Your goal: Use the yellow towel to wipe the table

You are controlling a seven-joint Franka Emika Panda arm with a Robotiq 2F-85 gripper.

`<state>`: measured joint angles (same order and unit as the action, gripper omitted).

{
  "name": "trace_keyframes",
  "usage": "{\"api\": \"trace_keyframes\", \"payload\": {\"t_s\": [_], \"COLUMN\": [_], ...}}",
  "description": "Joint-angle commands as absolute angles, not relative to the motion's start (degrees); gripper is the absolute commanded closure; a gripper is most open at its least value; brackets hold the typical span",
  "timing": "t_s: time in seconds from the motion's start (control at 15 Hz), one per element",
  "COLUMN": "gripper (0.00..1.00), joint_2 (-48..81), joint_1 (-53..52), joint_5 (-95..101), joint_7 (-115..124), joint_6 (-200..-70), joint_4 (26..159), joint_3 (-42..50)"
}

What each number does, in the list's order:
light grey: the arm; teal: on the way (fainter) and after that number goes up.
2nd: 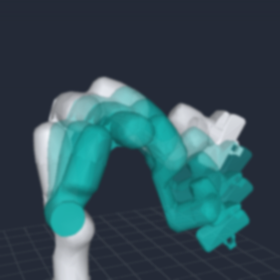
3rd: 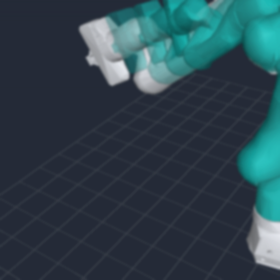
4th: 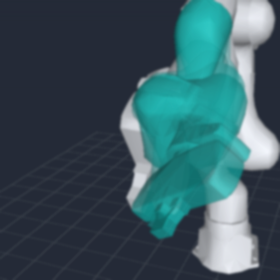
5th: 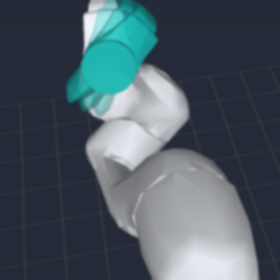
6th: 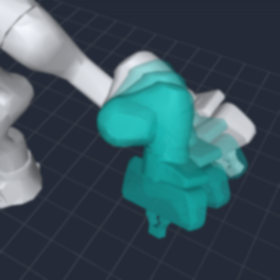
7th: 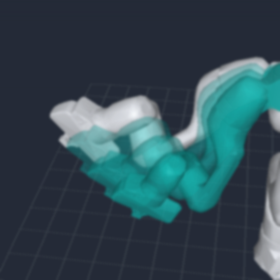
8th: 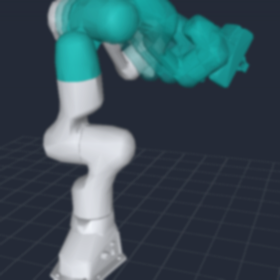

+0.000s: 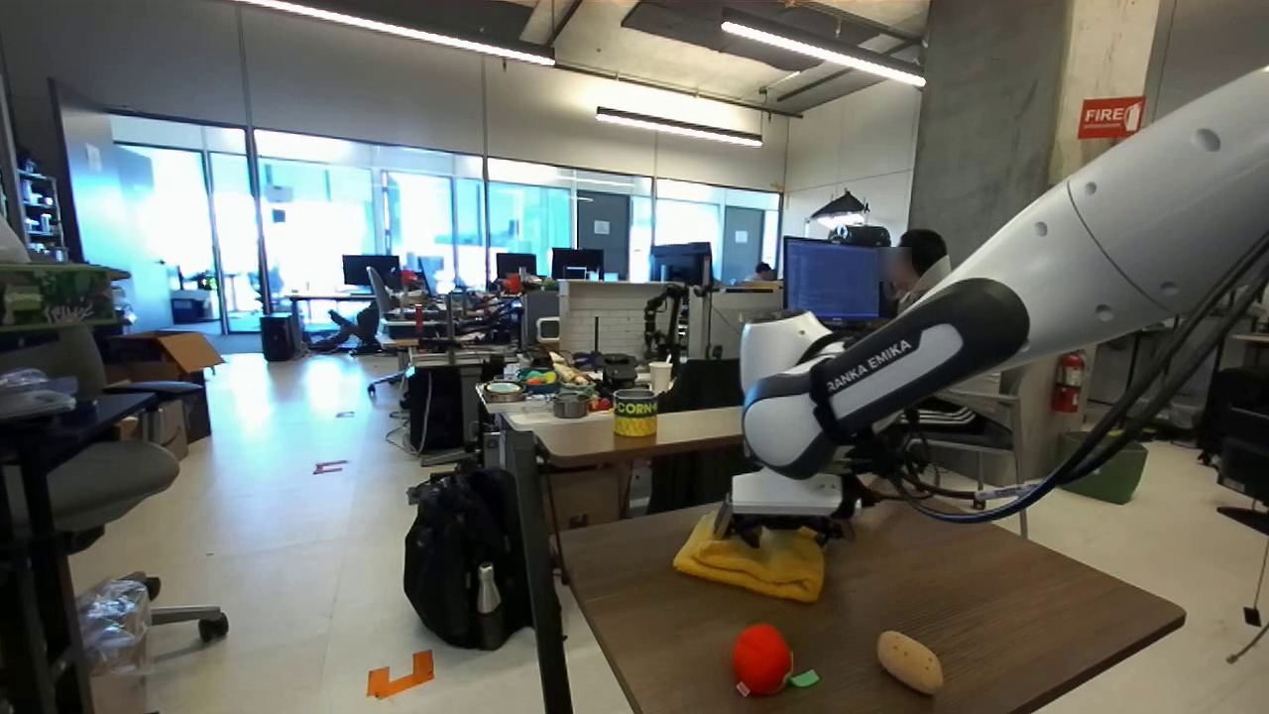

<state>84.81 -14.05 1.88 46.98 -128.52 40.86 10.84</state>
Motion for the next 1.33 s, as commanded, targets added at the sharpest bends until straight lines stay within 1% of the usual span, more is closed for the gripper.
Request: {"api": "trace_keyframes", "payload": {"t_s": [0.0, 0.27, 0.67, 0.93, 1.13, 1.27], "gripper": [0.0, 0.0, 0.0, 0.0, 0.0, 0.0], "joint_2": [87.54, 87.31, 87.07, 86.89, 86.93, 86.87], "joint_1": [-8.04, -4.92, -11.09, -15.48, -18.28, -17.54], "joint_5": [2.57, 3.49, 8.44, 8.21, 9.5, 10.02], "joint_7": [50.17, 51.33, 54.89, 55.26, 58.7, 60.67], "joint_6": [-128.27, -130.27, -133.79, -132.92, -134.65, -134.2], "joint_4": [39.13, 40.84, 41.55, 41.43, 42.07, 42.38], "joint_3": [11.6, 12.07, 12.79, 10.02, 11.88, 12.98]}}
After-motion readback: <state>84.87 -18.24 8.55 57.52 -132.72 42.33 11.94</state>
